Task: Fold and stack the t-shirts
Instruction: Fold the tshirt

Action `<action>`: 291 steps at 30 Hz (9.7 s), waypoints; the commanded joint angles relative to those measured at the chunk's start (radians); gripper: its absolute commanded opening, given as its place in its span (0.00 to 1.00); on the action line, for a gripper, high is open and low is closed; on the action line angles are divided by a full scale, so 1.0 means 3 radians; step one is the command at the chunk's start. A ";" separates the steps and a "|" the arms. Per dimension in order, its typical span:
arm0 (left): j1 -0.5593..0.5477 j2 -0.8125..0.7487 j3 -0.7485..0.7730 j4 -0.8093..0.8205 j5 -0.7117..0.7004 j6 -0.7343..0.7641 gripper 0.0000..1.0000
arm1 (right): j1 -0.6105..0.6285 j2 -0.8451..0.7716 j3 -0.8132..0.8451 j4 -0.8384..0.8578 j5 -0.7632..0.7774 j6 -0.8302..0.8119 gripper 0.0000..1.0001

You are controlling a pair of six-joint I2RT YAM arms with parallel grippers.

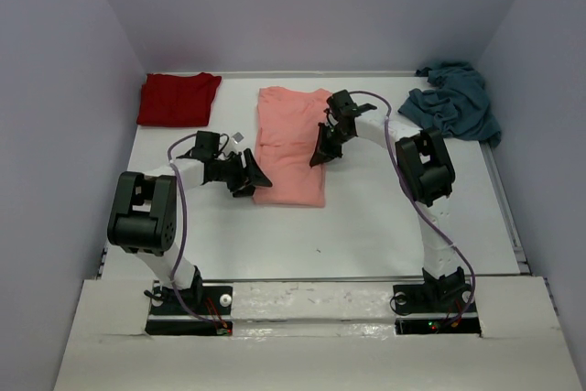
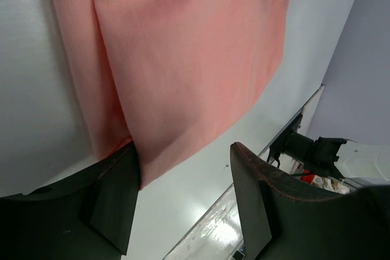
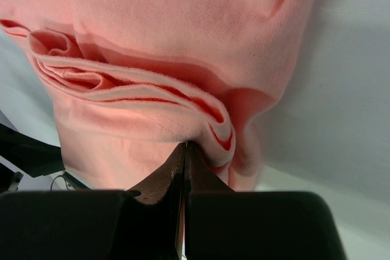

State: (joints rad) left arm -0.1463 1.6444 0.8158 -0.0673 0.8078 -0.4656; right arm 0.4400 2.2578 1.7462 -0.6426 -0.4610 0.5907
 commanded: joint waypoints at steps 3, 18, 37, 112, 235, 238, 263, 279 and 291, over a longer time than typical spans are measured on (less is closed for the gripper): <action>0.0012 0.0097 0.0011 -0.0399 0.0212 0.0197 0.69 | 0.0016 0.0052 0.0075 0.0051 -0.0013 -0.0036 0.00; 0.0012 0.0123 0.0256 -0.1156 0.0002 0.0692 0.69 | 0.0016 0.0067 0.0090 0.0040 -0.0007 -0.0052 0.00; 0.0079 0.0016 0.0564 -0.1499 -0.0243 0.0805 0.71 | 0.0016 0.0037 0.0172 -0.0051 -0.0023 -0.0143 0.13; 0.0119 -0.0005 -0.0045 -0.0640 -0.0315 0.0361 0.75 | 0.0169 -0.1206 -0.2313 0.1211 -0.0151 0.0634 0.00; -0.0407 -0.0301 -0.0357 -0.0389 -0.0565 -0.0115 0.00 | 0.0169 -0.1738 -0.1868 0.0046 -0.0074 0.0158 0.00; -0.0412 -0.0398 -0.0215 -0.0537 -0.0576 -0.0105 0.00 | 0.0169 -0.1768 -0.1838 0.0030 -0.0084 0.0168 0.00; -0.0407 -0.0210 0.1028 -0.1156 -0.0749 -0.0100 0.00 | -0.0096 -0.1595 -0.0744 -0.0547 0.0110 -0.0271 0.00; -0.0244 0.0383 0.1995 -0.1263 -0.0775 -0.0146 0.00 | -0.0219 -0.0981 0.0089 -0.0675 0.0049 -0.0435 0.00; -0.0146 0.0721 0.2501 -0.1391 -0.0750 -0.0094 0.00 | -0.0352 -0.0408 0.1031 -0.0962 -0.0018 -0.0568 0.00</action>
State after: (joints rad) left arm -0.2054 1.8477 1.4979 -0.4606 0.5648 -0.5068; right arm 0.3443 2.1075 1.9545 -0.8928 -0.4515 0.4500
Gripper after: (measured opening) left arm 0.026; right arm 0.021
